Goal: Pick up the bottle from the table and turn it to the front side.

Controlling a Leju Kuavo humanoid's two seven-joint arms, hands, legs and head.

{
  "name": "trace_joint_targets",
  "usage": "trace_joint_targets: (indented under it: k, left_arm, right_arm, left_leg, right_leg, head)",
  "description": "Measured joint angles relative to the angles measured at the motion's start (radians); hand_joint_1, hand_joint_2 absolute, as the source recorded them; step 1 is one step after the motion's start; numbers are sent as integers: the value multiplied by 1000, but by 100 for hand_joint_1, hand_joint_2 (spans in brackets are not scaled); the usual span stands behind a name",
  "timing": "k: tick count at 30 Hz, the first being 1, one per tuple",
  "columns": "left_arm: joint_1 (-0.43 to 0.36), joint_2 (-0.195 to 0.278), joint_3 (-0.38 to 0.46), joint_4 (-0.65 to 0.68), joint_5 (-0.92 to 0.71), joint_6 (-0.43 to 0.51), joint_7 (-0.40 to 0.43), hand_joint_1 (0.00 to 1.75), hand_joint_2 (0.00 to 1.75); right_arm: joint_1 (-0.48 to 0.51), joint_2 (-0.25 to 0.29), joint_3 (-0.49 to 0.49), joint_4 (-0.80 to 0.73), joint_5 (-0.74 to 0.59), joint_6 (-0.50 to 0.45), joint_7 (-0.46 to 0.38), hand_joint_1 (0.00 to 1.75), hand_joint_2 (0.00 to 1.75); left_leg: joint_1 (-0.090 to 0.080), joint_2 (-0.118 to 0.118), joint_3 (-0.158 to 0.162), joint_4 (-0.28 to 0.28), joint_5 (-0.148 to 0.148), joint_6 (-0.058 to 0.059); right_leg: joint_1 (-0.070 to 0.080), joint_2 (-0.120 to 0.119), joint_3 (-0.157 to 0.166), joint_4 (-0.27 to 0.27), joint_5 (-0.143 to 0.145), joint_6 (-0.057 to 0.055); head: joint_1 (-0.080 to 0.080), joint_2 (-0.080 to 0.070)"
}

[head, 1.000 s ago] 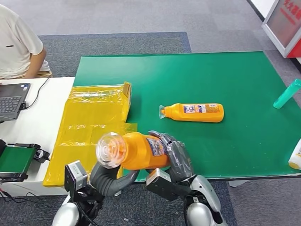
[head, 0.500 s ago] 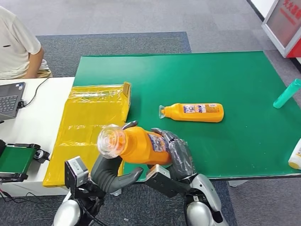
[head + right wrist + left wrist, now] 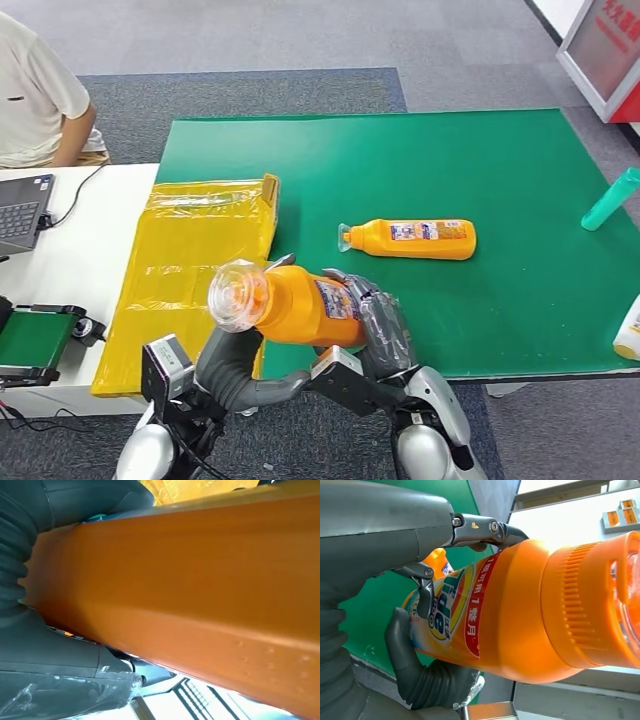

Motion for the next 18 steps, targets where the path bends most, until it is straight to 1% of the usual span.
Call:
trace_joint_targets:
  k: [12, 18]
  left_arm:
    - [0, 0, -1, 0, -4, 1, 0, 0, 175]
    - [0, 0, -6, -1, -50, 49, -12, 0, 175]
  right_arm:
    - [-1, 0, 5, 1, 1, -4, 0, 175, 175]
    - [1, 0, 10, 1, 17, -18, -1, 175, 175]
  left_leg:
    - [0, 0, 0, 0, 0, 0]
    - [0, 0, 0, 0, 0, 0]
  right_leg:
    - [0, 0, 0, 0, 0, 0]
    - [0, 0, 0, 0, 0, 0]
  head:
    - [0, 0]
    - [0, 0]
